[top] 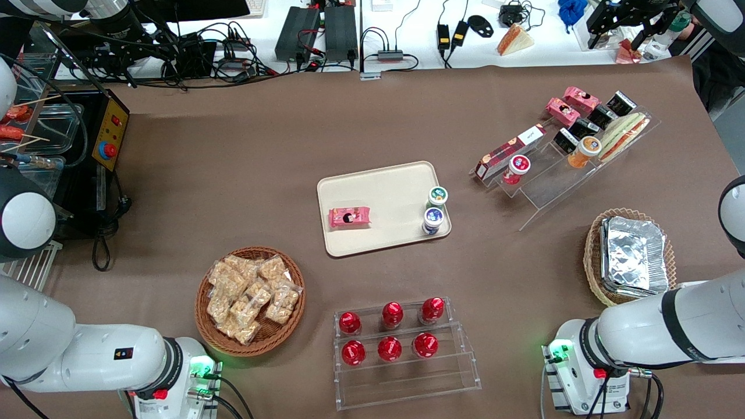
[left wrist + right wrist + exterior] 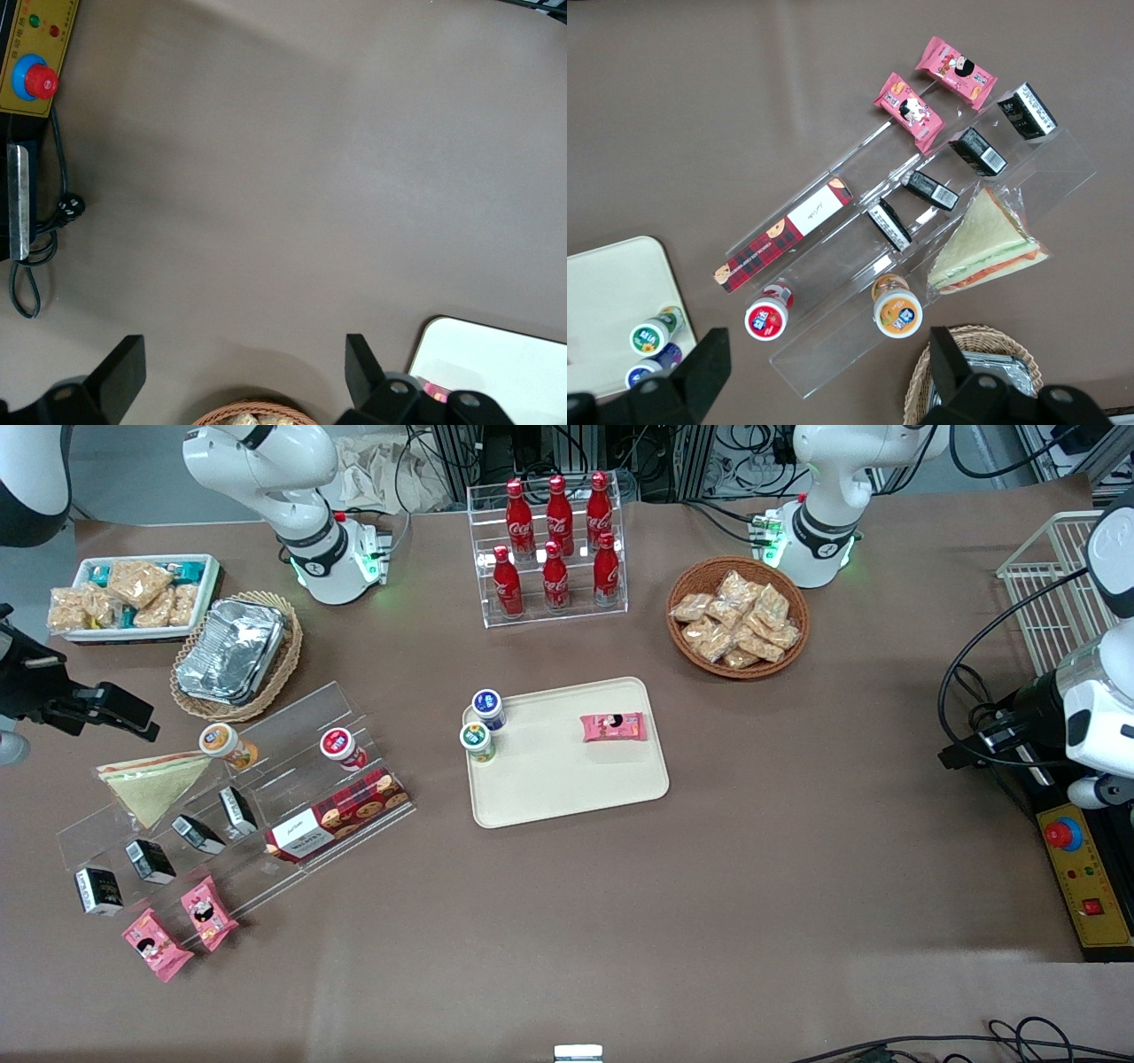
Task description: Place sandwich on tray
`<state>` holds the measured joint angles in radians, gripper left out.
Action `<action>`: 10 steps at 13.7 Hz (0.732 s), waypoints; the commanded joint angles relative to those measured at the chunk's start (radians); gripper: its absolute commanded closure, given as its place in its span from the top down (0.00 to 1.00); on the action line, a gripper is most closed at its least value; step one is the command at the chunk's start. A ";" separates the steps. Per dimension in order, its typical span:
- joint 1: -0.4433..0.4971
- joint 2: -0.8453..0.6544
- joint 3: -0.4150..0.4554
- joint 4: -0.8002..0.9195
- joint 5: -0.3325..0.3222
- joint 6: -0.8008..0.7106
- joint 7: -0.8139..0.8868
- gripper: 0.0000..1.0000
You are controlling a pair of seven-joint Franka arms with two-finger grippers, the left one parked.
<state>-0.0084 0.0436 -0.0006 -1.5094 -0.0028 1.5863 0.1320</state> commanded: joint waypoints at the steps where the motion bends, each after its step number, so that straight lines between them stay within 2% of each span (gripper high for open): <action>1: -0.001 0.009 -0.001 0.006 0.020 0.018 0.009 1.00; 4: -0.010 0.016 -0.004 0.005 0.026 0.021 0.011 1.00; 6: -0.025 0.025 -0.036 0.003 0.072 0.030 0.008 1.00; 10: -0.034 0.030 -0.093 -0.005 0.061 0.035 0.009 1.00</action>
<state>-0.0316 0.0728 -0.0822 -1.5114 0.0437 1.6078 0.1356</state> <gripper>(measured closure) 0.000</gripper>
